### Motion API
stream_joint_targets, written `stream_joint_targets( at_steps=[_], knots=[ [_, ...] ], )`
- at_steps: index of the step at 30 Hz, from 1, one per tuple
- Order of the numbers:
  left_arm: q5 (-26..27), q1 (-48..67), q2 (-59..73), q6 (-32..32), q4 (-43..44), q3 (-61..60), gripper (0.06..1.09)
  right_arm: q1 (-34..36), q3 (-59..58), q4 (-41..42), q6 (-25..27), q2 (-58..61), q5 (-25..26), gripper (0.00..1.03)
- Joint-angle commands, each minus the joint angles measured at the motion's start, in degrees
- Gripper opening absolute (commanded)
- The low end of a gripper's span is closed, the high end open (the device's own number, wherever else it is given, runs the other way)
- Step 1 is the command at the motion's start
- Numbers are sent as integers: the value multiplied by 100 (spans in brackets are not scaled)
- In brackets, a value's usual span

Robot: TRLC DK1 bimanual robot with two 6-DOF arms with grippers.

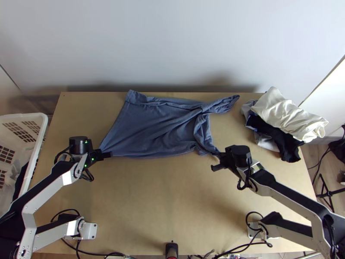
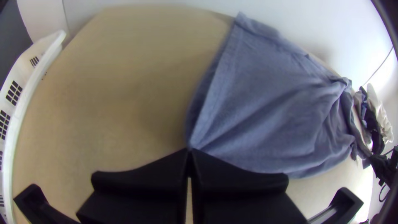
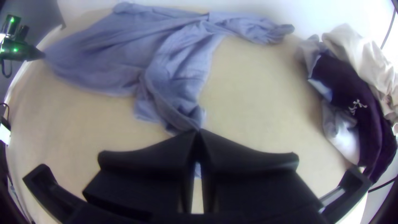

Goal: Fold the t-shirt

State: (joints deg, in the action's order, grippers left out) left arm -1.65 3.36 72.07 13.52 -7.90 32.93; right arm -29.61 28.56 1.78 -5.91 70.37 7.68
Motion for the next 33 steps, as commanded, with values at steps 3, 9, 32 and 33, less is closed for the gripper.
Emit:
stream_joint_targets(
  at_steps=[3, 9, 32, 33],
  knots=[
    [7, -248, -466, -33, -168, 56, 9, -116, 836, -1259, -42, -427, 58, 3],
    [24, -476, -1011, -51, -660, 258, 9, -186, 1732, -2894, 2, -823, -452, 3],
    [1105, -749, -4061, -51, -3059, 434, 9, -379, 3710, -7605, 1092, -2212, -2210, 3],
    [1167, -749, -4237, -51, -3165, 469, 9, -379, 3806, -7702, 1092, -2256, -2333, 3]
  ],
)
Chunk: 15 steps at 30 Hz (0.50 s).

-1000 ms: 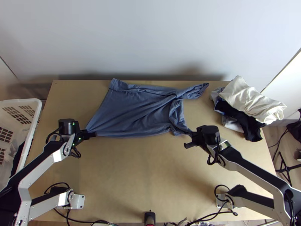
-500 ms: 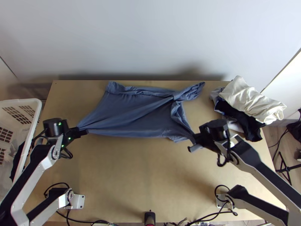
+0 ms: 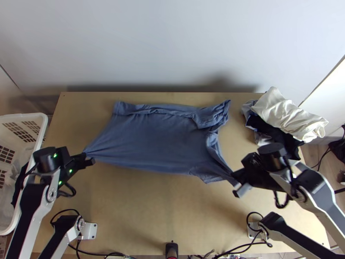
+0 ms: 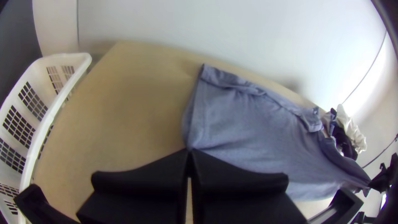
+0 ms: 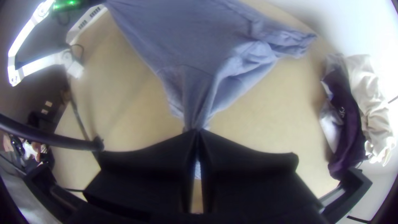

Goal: Fold the t-shirt

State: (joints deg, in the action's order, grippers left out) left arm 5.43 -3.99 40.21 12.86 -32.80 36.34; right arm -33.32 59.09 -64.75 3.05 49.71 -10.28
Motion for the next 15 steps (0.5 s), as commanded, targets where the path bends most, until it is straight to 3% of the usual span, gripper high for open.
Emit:
stream_joint_targets(
  at_steps=[1, 9, 15],
  knots=[
    [547, -14, -1217, 15, -790, 181, 9, -8, 850, -1092, 205, -243, -598, 3],
    [1347, 12, -2245, 313, -1343, 805, 9, -17, 1465, -1461, 82, -480, -1230, 3],
    [1443, 109, -2518, 454, -1563, 1007, 9, -25, 1781, -1549, 38, -524, -1266, 3]
  ],
)
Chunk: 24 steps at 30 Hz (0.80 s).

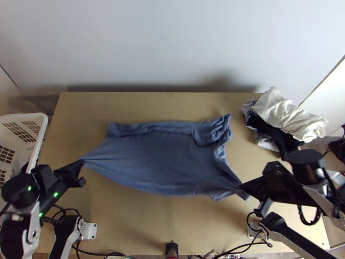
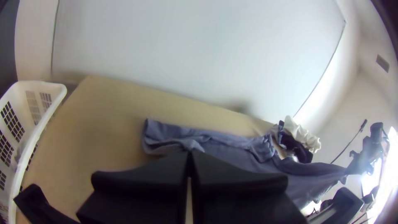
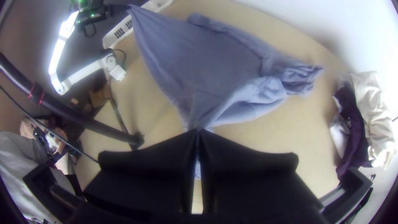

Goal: Fold the t-shirt

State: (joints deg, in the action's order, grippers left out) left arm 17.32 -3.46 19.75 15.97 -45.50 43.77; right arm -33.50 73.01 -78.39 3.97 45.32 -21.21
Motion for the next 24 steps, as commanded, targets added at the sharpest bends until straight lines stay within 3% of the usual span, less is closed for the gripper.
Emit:
stream_joint_targets(
  at_steps=[1, 15, 24],
  knots=[
    [254, 56, -472, 135, -302, 220, 9, 1, 363, -150, -54, -76, -164, 3],
    [34, -1042, 319, -278, 735, -896, 9, 2066, -507, 1687, 333, 697, -155, 3],
    [34, -1200, 899, -375, 1078, -896, 9, 2163, -885, 2091, 368, 900, -164, 3]
  ],
)
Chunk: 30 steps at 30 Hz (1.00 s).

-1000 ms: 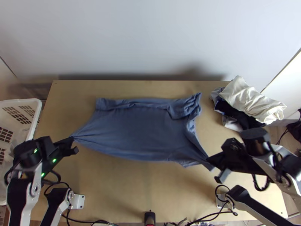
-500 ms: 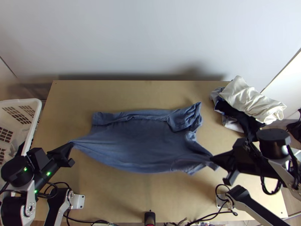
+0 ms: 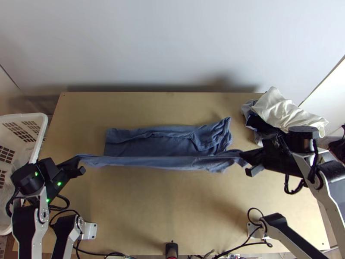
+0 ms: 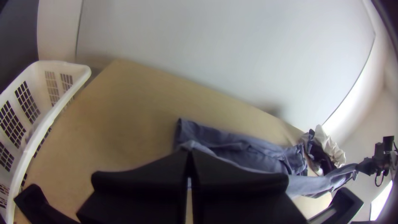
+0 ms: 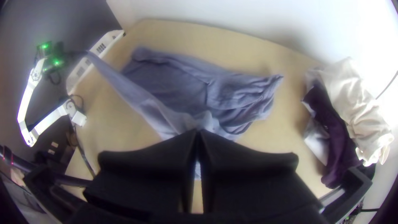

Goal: Fold the t-shirt

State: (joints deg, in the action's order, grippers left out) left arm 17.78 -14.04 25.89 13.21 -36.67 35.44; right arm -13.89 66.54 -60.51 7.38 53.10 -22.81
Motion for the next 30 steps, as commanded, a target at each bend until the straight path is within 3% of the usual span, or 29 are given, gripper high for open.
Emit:
stream_joint_targets(
  at_steps=[1, 14, 18, 30],
  knots=[
    [-11, -151, 285, -135, 195, -72, 9, 211, -265, 303, 27, 95, -4, 3],
    [-3, -345, 320, -196, 353, 393, 9, 299, 113, 48, 45, -177, -48, 3],
    [50, -362, 232, -135, -16, 894, 9, 255, 834, -356, -228, -186, -374, 3],
    [217, -283, 540, 709, -675, 3136, 9, -158, 4218, -1560, -1107, 438, -382, 3]
  ],
)
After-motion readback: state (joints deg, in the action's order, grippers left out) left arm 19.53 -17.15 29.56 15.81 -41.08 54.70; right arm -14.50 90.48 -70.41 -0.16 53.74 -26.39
